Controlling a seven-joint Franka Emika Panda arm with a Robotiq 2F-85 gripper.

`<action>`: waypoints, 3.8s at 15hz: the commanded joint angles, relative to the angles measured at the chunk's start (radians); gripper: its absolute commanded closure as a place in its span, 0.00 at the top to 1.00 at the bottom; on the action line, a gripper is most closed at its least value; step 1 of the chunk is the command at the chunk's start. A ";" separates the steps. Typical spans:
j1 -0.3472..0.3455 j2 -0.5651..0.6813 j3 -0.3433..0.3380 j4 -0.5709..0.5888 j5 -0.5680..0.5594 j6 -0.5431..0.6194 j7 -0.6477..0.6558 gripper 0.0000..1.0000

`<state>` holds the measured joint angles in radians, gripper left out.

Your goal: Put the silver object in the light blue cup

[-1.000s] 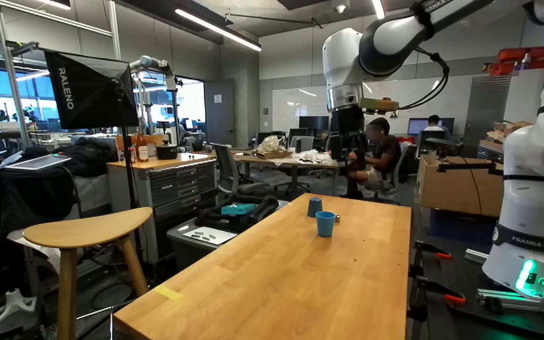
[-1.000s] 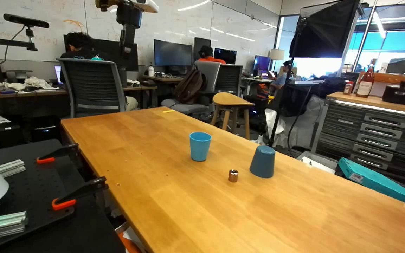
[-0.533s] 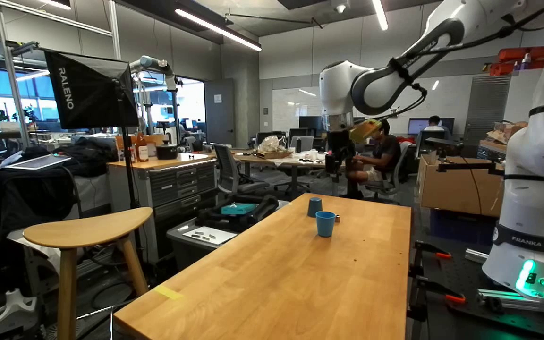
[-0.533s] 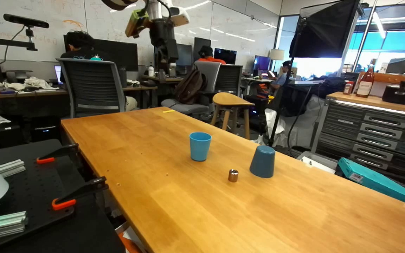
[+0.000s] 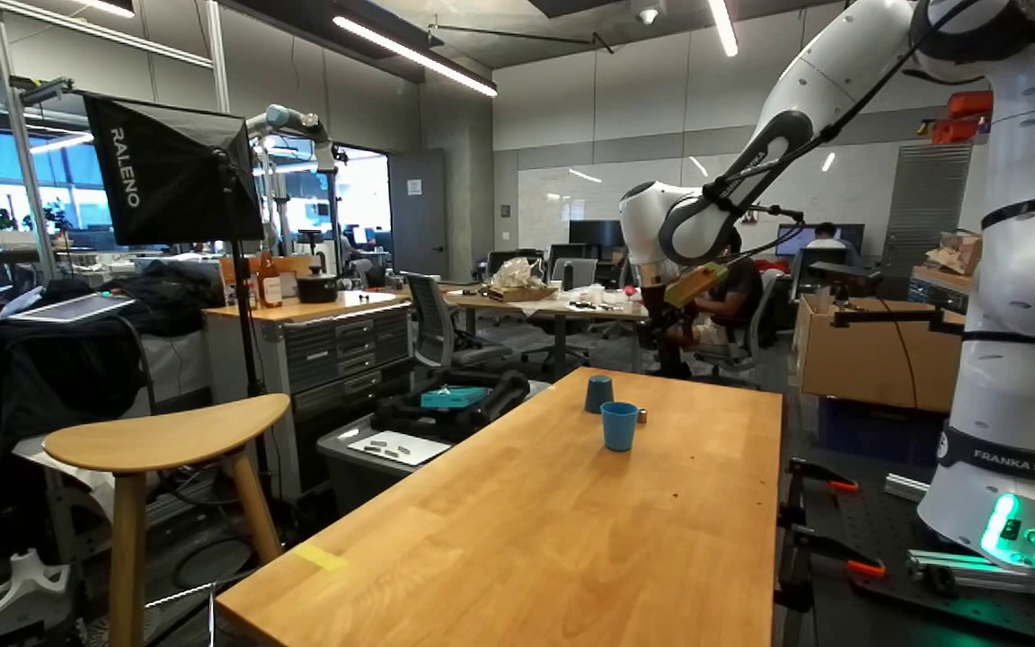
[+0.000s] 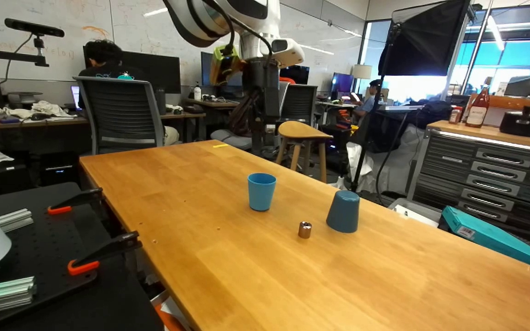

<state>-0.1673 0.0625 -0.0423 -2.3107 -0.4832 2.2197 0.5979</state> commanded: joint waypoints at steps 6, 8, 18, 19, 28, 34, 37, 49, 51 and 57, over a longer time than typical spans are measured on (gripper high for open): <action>0.002 0.167 -0.086 0.112 0.162 0.069 -0.174 1.00; -0.010 0.222 -0.113 0.152 0.217 0.086 -0.205 1.00; 0.067 0.441 -0.254 0.199 0.212 0.325 0.078 1.00; 0.078 0.460 -0.262 0.201 0.222 0.348 0.116 1.00; 0.131 0.573 -0.266 0.286 0.355 0.367 0.353 1.00; 0.135 0.627 -0.289 0.328 0.373 0.368 0.423 1.00; 0.141 0.645 -0.302 0.342 0.367 0.376 0.454 1.00; 0.126 0.602 -0.268 0.322 0.374 0.347 0.455 0.08; 0.113 0.541 -0.236 0.294 0.382 0.320 0.385 0.08; 0.114 0.346 -0.159 0.218 0.407 0.250 0.187 0.08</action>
<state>-0.0499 0.5396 -0.2323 -2.0317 -0.1223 2.5318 0.8942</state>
